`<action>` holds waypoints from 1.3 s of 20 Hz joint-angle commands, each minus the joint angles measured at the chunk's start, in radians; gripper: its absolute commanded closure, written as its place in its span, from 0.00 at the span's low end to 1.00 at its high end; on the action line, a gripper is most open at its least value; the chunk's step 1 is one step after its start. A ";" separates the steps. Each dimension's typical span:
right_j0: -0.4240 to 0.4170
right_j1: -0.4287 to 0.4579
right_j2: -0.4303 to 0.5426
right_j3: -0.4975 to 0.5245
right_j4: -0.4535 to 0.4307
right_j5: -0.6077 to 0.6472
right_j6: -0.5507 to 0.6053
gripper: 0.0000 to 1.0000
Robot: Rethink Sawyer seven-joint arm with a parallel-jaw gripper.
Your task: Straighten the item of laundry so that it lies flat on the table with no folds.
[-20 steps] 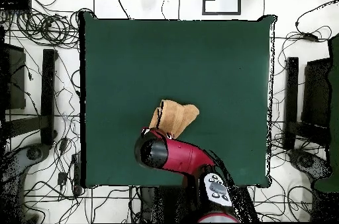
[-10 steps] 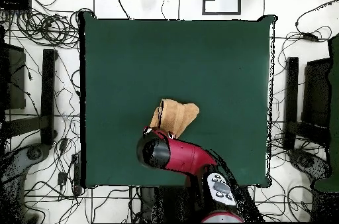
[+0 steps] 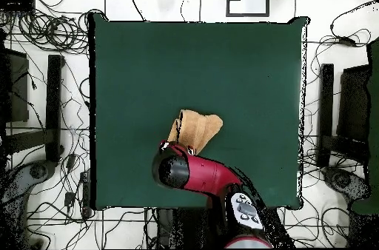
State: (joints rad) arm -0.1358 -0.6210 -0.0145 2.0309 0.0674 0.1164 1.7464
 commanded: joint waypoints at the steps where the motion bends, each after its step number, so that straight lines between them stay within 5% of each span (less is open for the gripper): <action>1: 0.029 -0.075 0.075 0.051 0.004 0.013 0.173 1.00; 5: 0.051 -0.203 0.042 0.024 0.026 0.211 0.142 1.00; 12: 0.054 -0.276 0.028 -0.033 0.028 0.360 0.127 1.00; 26: -0.106 -0.187 0.153 0.053 -0.018 0.137 0.076 1.00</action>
State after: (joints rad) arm -0.1805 -0.8746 0.0050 2.0493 0.0651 0.3319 1.7464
